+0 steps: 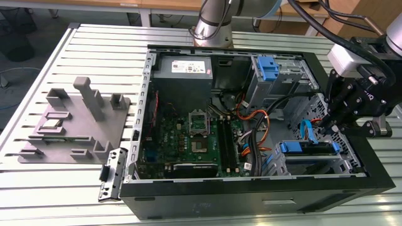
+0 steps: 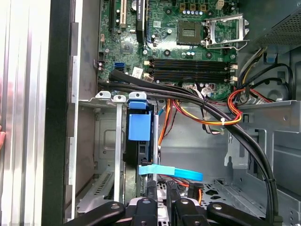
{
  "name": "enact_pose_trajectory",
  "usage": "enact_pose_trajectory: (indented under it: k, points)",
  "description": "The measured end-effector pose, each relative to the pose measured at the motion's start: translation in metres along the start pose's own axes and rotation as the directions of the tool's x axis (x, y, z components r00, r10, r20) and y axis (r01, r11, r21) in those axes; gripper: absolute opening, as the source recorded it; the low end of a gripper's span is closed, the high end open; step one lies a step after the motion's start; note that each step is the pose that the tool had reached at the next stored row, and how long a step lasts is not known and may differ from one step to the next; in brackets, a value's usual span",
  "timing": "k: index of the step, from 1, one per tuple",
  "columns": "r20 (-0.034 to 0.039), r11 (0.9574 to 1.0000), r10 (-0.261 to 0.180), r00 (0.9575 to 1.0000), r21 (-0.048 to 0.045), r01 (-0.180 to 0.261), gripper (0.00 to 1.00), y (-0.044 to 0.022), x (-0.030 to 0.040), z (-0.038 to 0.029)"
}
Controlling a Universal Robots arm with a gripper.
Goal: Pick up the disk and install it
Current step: 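Insert the second disk wire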
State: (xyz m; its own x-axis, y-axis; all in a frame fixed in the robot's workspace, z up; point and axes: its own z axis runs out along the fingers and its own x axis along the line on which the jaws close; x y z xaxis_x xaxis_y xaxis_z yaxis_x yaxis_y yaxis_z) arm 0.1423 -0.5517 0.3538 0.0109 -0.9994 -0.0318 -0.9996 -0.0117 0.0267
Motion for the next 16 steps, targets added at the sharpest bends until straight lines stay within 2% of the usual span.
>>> enact_pose_trajectory:
  k: [6,7,8,10,12,13,16]
  points:
    - [0.0000,1.0000,0.000,1.0000,0.0000,0.000,0.24,0.0000,-0.0002,0.0000]
    - [0.0001,1.0000,0.000,1.0000,0.0000,0.000,0.30,0.0000,-0.0002,0.0001]
    - [0.0000,1.0000,0.000,1.0000,0.0000,0.000,0.30,0.0000,-0.0002,0.0000]
    - [0.0000,1.0000,0.000,1.0000,0.0000,0.000,0.42,0.0000,-0.0003,0.0000]
    - [0.0000,1.0000,0.000,1.0000,0.0000,0.000,0.42,0.0000,-0.0004,0.0000]
    - [0.0000,1.0000,0.000,1.0000,0.0000,0.000,0.48,0.0000,-0.0004,0.0000]
    - [-0.0002,1.0000,0.000,1.0000,0.0000,0.000,0.48,-0.0008,-0.0005,-0.0001]
